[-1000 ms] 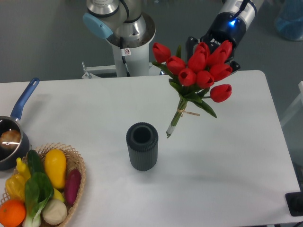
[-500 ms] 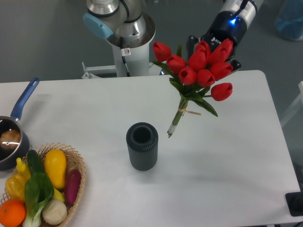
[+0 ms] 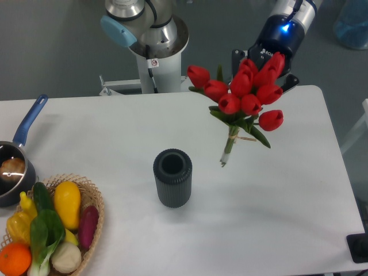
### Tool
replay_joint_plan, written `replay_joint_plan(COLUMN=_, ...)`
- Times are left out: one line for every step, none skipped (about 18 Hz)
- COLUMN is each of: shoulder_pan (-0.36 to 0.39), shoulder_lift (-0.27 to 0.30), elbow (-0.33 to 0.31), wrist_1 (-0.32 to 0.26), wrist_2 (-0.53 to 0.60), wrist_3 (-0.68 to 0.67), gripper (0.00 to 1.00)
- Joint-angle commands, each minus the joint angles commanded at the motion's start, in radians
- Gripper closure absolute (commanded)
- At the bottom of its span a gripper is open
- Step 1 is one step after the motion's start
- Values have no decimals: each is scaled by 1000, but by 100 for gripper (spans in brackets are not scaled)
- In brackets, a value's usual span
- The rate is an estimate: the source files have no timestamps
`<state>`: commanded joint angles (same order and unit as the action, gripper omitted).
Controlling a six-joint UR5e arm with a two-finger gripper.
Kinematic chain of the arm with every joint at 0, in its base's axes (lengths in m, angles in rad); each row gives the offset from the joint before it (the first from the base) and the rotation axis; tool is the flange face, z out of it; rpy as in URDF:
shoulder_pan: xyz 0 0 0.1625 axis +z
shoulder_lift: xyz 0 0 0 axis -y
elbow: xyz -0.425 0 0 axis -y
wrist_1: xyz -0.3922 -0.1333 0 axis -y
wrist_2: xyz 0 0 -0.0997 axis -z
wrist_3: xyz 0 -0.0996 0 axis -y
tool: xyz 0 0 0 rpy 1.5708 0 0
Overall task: Place the flowers on the table
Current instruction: 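Tilt the gripper to swing the tulip heads down toward the table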
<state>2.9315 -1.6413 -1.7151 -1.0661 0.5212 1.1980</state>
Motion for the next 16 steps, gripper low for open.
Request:
replay_joint_plan(shoulder_pan=-9, shoulder_lift=-6, elbow=6, wrist_1=0, wrist_2=22, wrist_3=18, gripper=73)
replay_joint_plan(shoulder_pan=-17, shoulder_lift=-18, elbow=12, wrist_1=0, wrist_2=46, wrist_3=32, gripper=72)
replay_joint_plan(shoulder_pan=-23, shoulder_lift=-22, elbow=12, wrist_1=0, wrist_2=71, wrist_3=43, gripper=72)
replay_joint_plan(shoulder_pan=-28, shoulder_lift=-25, elbow=12, wrist_1=0, wrist_2=95, wrist_3=54, gripper=72)
replay_joint_plan(shoulder_pan=-32, shoulder_lift=-44, elbow=15, wrist_1=0, wrist_2=118, wrist_3=70, gripper=72)
replay_joint_plan(shoulder_pan=-46, shoulder_lift=-69, elbow=23, wrist_1=0, wrist_2=143, wrist_3=92, gripper=72)
replay_joint_plan(shoulder_pan=-57, shoulder_lift=-86, elbow=37, wrist_1=0, wrist_2=181, wrist_3=100, gripper=72)
replay_joint_plan(shoulder_pan=-60, shoulder_lift=-92, elbow=43, wrist_1=-2, wrist_2=231, wrist_3=101, gripper=72)
replay_joint_plan(shoulder_pan=-67, shoulder_lift=-100, elbow=48, wrist_1=0, wrist_2=274, wrist_3=103, gripper=72)
replay_joint_plan(shoulder_pan=-74, shoulder_lift=-106, elbow=51, wrist_1=0, wrist_2=301, wrist_3=103, gripper=72)
replay_joint_plan(shoulder_pan=-74, shoulder_lift=-109, elbow=55, wrist_1=0, wrist_2=316, wrist_3=103, gripper=72)
replay_joint_plan(shoulder_pan=-71, shoulder_lift=-109, elbow=60, wrist_1=-2, wrist_2=330, wrist_3=103, gripper=72)
replay_joint_plan(shoulder_pan=-66, shoulder_lift=-109, elbow=60, wrist_1=-2, wrist_2=345, wrist_3=103, gripper=72)
replay_joint_plan(shoulder_pan=-65, shoulder_lift=-109, elbow=60, wrist_1=-2, wrist_2=362, wrist_3=104, gripper=72)
replay_joint_plan(shoulder_pan=-63, shoulder_lift=-111, elbow=63, wrist_1=-2, wrist_2=387, wrist_3=107, gripper=72)
replay_joint_plan(shoulder_pan=-63, shoulder_lift=-117, elbow=68, wrist_1=0, wrist_2=411, wrist_3=107, gripper=72)
